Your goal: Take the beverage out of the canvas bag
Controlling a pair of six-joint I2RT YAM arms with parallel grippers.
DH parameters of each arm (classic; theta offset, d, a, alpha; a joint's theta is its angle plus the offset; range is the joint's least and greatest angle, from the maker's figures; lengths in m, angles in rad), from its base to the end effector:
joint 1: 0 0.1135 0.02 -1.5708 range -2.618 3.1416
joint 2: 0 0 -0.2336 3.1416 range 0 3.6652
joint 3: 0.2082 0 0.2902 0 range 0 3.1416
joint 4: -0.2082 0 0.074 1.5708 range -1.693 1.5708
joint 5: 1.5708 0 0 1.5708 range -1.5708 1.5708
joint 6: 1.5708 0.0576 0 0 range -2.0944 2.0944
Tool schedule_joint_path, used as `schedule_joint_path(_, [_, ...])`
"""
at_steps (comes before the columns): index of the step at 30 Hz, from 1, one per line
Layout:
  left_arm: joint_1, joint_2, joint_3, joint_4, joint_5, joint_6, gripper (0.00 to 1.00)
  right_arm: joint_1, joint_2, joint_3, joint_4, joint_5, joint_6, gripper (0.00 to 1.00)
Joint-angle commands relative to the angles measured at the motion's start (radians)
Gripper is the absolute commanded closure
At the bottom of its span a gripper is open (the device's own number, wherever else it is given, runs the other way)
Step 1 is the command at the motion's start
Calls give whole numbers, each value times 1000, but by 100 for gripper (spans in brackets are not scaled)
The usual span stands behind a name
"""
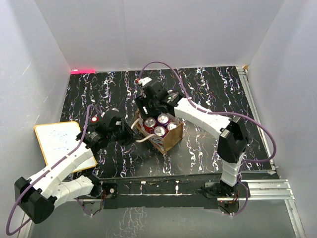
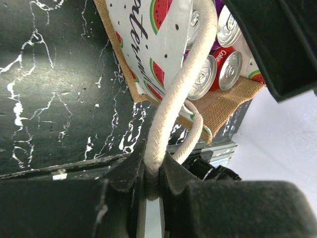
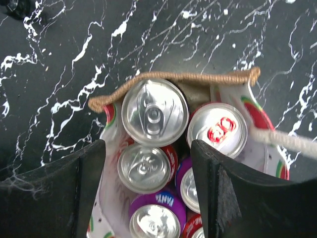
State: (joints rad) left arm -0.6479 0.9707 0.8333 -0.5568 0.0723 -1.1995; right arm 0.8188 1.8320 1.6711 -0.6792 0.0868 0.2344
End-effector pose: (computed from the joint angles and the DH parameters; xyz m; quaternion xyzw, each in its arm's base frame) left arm 0.2196 -0.1714 0.2427 -0.2316 0.8749 -0.3581 0.2296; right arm 0.3164 0.3310 0.2551 -0.2539 0.8980 0.1444 0.3290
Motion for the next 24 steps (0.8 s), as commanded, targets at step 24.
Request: schedule_joint_path(24, [174,56,179,-347,58,211,100,5,73,48,123,-95,-445,24])
